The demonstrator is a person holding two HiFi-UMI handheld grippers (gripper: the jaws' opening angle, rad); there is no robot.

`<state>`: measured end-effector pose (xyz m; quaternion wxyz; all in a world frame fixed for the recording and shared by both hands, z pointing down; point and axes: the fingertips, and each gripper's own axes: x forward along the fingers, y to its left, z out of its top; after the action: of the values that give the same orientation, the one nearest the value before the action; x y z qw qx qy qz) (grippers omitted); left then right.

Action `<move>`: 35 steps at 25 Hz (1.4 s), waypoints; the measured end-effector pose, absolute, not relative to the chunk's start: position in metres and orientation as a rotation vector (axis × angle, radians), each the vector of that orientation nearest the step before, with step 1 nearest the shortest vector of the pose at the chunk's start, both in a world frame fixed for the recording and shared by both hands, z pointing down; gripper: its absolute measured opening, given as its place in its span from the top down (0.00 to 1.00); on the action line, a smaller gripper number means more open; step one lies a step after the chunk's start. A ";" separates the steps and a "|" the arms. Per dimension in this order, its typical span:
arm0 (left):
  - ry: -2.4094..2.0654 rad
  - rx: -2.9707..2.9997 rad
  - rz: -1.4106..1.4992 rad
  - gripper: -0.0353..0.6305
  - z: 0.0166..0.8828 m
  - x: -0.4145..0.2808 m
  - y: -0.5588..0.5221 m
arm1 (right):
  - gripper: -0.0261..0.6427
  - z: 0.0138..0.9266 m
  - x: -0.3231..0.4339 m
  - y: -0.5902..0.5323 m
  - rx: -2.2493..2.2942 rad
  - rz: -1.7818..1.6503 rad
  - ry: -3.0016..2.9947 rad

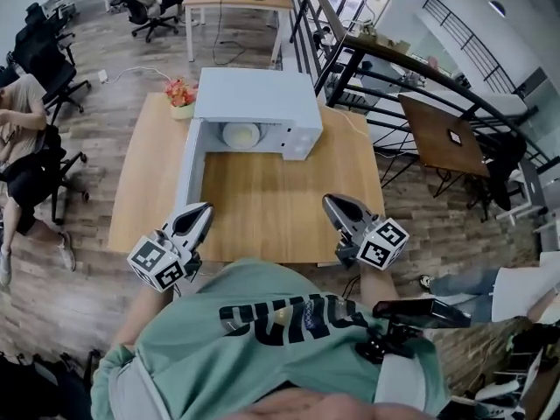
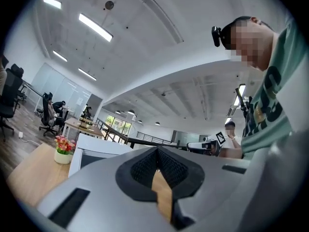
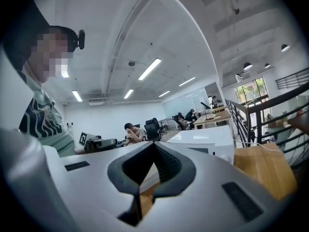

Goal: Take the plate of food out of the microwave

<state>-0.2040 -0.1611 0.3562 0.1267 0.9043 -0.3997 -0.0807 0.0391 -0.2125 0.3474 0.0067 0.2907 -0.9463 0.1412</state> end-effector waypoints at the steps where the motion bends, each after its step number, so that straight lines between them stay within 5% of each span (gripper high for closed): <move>1: -1.149 2.644 -0.231 0.95 0.359 -0.208 -0.165 | 0.95 0.351 0.030 -0.217 0.905 0.443 -2.949; 18: -1.285 2.475 -0.141 0.95 0.423 -0.106 -0.224 | 0.95 0.431 0.063 -0.320 0.533 0.664 -2.943; 32: -1.178 2.376 0.057 0.95 0.518 -0.109 -0.241 | 0.95 0.571 -0.033 -0.398 0.525 1.431 -2.699; 35: -1.136 2.368 0.079 0.95 0.535 -0.113 -0.239 | 0.83 0.601 -0.060 -0.422 0.513 1.627 -2.651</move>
<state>-0.1131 -0.2389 0.5350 0.2541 0.8716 -0.4183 0.0290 -0.0595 -0.4218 0.6008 -0.0055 0.1629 -0.8410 0.5160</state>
